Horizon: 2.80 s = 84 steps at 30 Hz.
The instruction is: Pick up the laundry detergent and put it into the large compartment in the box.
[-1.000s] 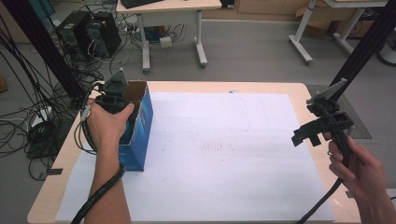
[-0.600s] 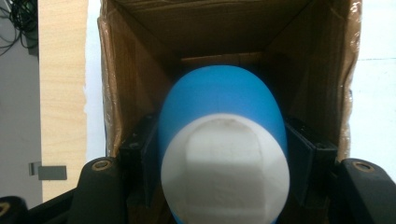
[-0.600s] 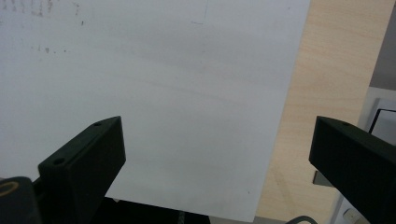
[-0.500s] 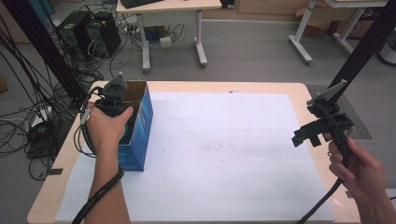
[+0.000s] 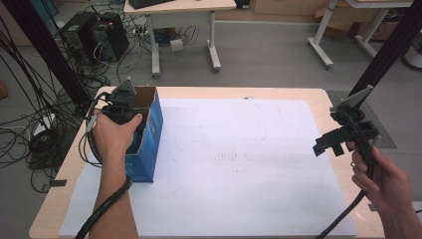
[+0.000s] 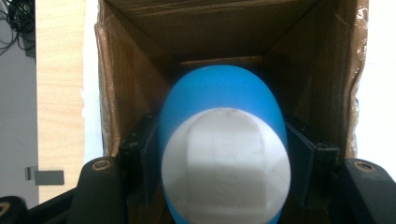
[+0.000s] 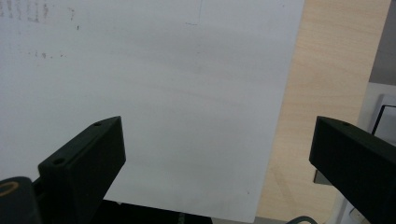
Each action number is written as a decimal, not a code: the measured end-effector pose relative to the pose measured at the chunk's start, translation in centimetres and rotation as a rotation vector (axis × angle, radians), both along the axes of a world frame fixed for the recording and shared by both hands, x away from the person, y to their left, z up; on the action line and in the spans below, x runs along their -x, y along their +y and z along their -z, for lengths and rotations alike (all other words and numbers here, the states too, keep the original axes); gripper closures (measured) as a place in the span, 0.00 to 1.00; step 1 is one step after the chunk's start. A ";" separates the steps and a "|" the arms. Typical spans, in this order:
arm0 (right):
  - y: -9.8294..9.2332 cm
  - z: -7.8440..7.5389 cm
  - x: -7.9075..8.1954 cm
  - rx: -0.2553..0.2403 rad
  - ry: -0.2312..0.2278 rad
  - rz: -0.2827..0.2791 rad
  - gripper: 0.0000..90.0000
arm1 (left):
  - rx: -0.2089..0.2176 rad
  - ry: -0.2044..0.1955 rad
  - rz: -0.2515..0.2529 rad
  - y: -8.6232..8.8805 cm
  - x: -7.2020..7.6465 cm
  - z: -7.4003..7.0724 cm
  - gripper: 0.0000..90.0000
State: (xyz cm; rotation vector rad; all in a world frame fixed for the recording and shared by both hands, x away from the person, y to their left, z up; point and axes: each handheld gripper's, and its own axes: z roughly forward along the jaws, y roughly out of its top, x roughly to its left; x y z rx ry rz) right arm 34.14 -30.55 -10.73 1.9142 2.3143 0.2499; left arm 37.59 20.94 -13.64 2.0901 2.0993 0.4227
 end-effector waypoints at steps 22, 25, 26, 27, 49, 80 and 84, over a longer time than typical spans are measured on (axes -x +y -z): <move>0.4 -0.3 0.5 0.002 -0.017 -0.003 0.04 | 0.007 -0.044 -0.015 -0.1 1.4 -0.8 0.31; 0.6 -0.5 0.5 0.003 -0.017 -0.004 0.04 | -0.008 -0.049 -0.007 -0.4 1.6 -1.5 0.31; 0.6 -0.5 0.5 0.003 -0.017 -0.004 0.04 | -0.005 -0.053 -0.005 -0.4 1.7 -1.7 0.31; 0.6 -0.5 0.6 0.004 -0.019 -0.007 0.04 | -0.011 -0.056 -0.007 -0.5 1.8 -1.9 0.31; 1.1 -1.0 0.7 0.004 -0.034 -0.020 0.04 | -0.014 -0.217 0.089 -3.6 5.8 -7.8 0.11; -0.6 -1.6 0.7 -0.026 -0.050 0.015 0.04 | 0.013 -0.156 0.274 -13.8 1.5 -7.9 0.10; -0.8 -1.5 0.3 -0.033 -0.037 0.011 0.04 | 0.011 -0.143 0.271 -14.1 1.0 -7.5 0.10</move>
